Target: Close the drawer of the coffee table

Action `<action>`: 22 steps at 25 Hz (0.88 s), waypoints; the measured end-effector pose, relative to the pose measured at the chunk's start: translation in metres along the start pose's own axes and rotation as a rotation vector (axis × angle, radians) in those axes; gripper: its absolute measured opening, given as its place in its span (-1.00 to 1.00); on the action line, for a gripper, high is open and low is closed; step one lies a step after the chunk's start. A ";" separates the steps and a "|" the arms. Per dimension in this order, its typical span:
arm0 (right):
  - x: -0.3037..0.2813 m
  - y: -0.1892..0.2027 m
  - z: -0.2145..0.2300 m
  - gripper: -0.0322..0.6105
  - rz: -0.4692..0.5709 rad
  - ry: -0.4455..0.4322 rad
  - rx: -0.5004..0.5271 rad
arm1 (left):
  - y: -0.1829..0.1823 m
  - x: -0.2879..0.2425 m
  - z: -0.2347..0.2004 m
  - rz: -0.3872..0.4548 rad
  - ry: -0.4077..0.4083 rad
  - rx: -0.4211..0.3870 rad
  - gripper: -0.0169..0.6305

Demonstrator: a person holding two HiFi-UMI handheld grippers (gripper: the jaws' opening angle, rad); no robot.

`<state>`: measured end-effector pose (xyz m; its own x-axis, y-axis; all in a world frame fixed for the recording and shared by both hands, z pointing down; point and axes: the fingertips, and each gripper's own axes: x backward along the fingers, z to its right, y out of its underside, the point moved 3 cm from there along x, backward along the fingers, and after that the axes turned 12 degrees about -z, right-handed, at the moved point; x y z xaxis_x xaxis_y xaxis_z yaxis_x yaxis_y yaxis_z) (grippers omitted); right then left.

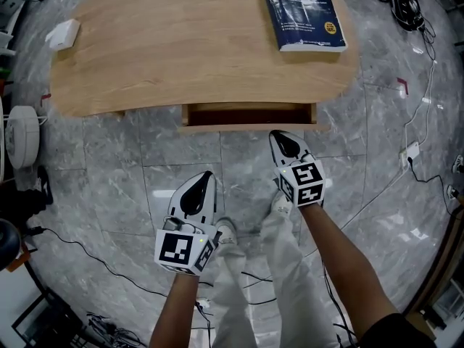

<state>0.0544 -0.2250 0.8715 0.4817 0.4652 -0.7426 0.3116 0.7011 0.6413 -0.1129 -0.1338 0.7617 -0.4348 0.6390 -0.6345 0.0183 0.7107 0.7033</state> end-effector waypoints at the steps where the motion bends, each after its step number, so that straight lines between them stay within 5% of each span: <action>1: -0.001 0.000 0.000 -0.84 0.000 0.001 0.002 | 0.000 0.000 0.000 0.001 0.000 -0.001 -0.95; 22: -0.009 -0.004 0.000 -0.85 -0.032 -0.004 0.034 | 0.002 -0.005 0.010 -0.004 0.011 -0.010 -0.95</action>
<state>0.0490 -0.2319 0.8760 0.4745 0.4402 -0.7623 0.3544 0.6972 0.6232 -0.1018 -0.1323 0.7631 -0.4444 0.6333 -0.6336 0.0075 0.7099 0.7043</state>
